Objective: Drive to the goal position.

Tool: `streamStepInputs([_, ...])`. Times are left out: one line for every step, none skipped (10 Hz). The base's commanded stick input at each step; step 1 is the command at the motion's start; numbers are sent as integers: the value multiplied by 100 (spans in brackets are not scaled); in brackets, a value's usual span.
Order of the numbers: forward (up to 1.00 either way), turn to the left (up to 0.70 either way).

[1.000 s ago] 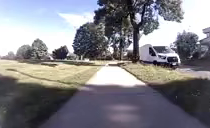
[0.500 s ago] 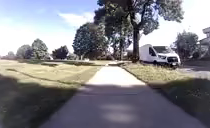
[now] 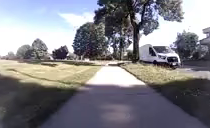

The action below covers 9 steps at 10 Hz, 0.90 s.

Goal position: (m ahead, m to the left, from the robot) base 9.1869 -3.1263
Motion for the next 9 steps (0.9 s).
streamStepInputs([7,0])
streamStepInputs([7,0])
streamStepInputs([8,0])
streamStepInputs([8,0])
streamStepInputs([7,0])
streamStepInputs([7,0])
streamStepInputs([7,0])
streamStepInputs([7,0])
streamStepInputs([7,0])
